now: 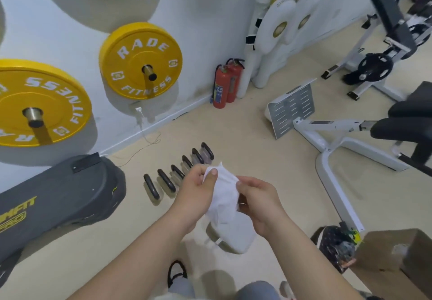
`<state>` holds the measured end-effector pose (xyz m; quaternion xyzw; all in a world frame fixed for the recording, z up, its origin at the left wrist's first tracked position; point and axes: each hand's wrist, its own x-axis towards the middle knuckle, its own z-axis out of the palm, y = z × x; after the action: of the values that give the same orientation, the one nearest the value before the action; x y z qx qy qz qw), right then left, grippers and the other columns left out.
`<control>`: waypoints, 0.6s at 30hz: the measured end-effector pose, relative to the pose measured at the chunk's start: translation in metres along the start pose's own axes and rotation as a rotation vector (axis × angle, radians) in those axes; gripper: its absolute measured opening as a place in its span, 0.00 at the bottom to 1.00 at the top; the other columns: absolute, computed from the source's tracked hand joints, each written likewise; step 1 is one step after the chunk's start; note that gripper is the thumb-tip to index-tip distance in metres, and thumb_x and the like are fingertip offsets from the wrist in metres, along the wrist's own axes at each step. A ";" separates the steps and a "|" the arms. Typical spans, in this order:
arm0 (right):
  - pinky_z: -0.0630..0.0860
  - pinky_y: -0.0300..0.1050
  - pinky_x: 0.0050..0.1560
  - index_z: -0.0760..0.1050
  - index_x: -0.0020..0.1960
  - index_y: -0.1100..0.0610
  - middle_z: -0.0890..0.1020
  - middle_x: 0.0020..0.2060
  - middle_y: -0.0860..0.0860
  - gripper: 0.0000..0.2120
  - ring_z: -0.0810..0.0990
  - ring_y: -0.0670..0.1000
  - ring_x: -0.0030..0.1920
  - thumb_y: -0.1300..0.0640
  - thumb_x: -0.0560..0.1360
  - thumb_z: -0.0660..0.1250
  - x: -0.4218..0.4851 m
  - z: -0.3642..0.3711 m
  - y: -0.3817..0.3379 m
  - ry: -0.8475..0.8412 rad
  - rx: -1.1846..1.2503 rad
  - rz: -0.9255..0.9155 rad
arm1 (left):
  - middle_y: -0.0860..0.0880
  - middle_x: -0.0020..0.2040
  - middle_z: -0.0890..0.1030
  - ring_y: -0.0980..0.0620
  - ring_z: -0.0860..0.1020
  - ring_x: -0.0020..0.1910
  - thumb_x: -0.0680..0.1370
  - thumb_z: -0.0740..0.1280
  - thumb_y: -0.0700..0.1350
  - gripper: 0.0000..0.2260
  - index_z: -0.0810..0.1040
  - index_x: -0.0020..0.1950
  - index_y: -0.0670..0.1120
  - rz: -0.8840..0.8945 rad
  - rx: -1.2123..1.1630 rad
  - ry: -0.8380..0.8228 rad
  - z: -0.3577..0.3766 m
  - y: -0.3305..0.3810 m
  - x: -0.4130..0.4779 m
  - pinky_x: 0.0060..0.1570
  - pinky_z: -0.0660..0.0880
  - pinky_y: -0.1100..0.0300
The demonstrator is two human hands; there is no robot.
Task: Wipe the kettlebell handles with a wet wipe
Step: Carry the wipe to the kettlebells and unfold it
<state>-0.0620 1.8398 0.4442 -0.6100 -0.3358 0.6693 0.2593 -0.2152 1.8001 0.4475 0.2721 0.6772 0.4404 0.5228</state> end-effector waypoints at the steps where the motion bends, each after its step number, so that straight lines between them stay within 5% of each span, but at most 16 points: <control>1: 0.84 0.54 0.47 0.85 0.54 0.63 0.88 0.47 0.61 0.12 0.86 0.59 0.43 0.68 0.79 0.64 0.017 -0.008 -0.012 0.012 -0.004 -0.008 | 0.48 0.46 0.86 0.48 0.85 0.46 0.83 0.63 0.51 0.07 0.77 0.48 0.50 0.004 -0.002 -0.005 0.011 0.009 0.017 0.47 0.81 0.49; 7: 0.82 0.57 0.54 0.85 0.55 0.62 0.88 0.51 0.61 0.09 0.88 0.58 0.47 0.58 0.81 0.69 0.127 -0.052 -0.085 -0.227 -0.101 -0.030 | 0.44 0.46 0.85 0.46 0.85 0.46 0.82 0.65 0.50 0.08 0.78 0.47 0.47 0.006 -0.031 0.016 0.082 0.046 0.121 0.49 0.80 0.49; 12: 0.78 0.51 0.47 0.84 0.48 0.61 0.87 0.44 0.58 0.11 0.85 0.53 0.41 0.52 0.76 0.75 0.217 -0.062 -0.128 -0.336 -0.360 -0.086 | 0.46 0.48 0.85 0.49 0.85 0.48 0.81 0.65 0.54 0.11 0.79 0.49 0.47 -0.096 -0.101 0.141 0.119 0.062 0.186 0.52 0.80 0.51; 16: 0.80 0.53 0.45 0.81 0.47 0.62 0.85 0.43 0.63 0.10 0.83 0.52 0.40 0.54 0.78 0.72 0.272 -0.036 -0.156 -0.380 -0.497 -0.087 | 0.42 0.47 0.85 0.50 0.85 0.42 0.77 0.72 0.54 0.14 0.77 0.49 0.43 -0.136 -0.136 0.198 0.109 0.071 0.223 0.46 0.81 0.50; 18: 0.83 0.59 0.52 0.81 0.48 0.64 0.85 0.46 0.64 0.12 0.84 0.52 0.42 0.53 0.79 0.68 0.298 -0.011 -0.166 -0.458 -0.581 -0.087 | 0.45 0.42 0.83 0.53 0.82 0.37 0.76 0.73 0.53 0.14 0.76 0.45 0.44 -0.146 -0.106 0.236 0.089 0.076 0.249 0.37 0.78 0.56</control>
<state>-0.0979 2.1731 0.3799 -0.4779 -0.5864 0.6536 0.0218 -0.2138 2.0697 0.3922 0.1406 0.7278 0.4654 0.4837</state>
